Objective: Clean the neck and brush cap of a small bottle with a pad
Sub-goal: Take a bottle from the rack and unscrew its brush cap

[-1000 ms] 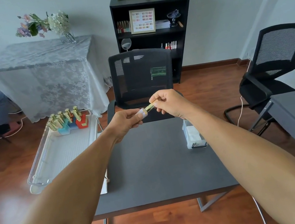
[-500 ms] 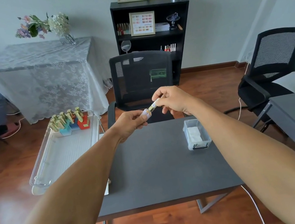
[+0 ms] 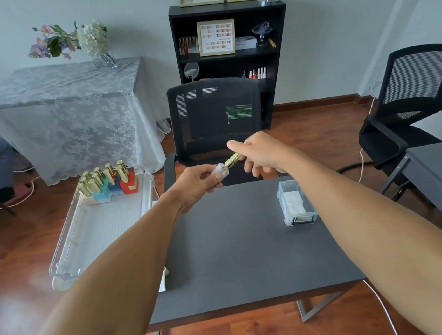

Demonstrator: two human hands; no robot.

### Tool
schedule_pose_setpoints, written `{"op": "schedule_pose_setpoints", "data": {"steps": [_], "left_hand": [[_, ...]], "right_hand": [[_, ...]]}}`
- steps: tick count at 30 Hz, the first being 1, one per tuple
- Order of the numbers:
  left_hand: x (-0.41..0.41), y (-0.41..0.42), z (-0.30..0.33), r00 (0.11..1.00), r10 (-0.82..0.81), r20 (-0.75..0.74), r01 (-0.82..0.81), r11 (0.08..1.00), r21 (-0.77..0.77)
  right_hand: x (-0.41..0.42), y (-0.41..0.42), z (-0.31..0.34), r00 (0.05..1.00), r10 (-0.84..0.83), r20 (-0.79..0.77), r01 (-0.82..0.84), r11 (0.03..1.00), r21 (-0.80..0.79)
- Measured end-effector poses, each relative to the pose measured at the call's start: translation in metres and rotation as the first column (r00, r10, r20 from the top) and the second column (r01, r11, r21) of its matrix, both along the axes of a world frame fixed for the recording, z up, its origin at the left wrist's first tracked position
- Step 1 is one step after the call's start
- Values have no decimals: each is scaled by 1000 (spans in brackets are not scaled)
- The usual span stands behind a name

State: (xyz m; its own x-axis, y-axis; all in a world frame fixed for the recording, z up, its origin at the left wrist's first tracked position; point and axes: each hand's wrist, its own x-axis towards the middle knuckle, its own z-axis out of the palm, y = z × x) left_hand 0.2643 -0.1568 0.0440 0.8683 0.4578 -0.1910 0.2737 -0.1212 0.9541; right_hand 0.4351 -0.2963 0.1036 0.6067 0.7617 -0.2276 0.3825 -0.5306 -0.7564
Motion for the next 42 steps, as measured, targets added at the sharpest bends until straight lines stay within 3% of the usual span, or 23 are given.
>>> {"op": "schedule_pose_setpoints", "data": {"steps": [4,7,10,12,18,34,42], "left_hand": [[-2,0,3,1000,8,-25,-7,1000,20],[-4,1,6,999,19,-33,-18,1000,19],[-5,-1,8,1000,13,-25,-13,1000,13],[-5,-2,10,1000,13,-25,-13,1000,13],[-9,-2,13,998,41,-46,-40,999,18],[-13,-7,19,999,31,-10,-31,999,-5],[-11,-8,23,999,36,-27,-35,999,18]], "right_hand": [[0,2,-3,994,69,-87,-57,989,137],[-2,3,-1,988,42,-150,-28,995,97],[-4,4,-3,999,-1,-53,4,999,50],[-5,5,-3,999,-6,-52,13,992,124],[-7,4,2,964,-68,-255,154,929,335],[-7,2,9,973,-75,-220,158,907,391],[-4,6,17,964,-215,-154,260,874,411]]}}
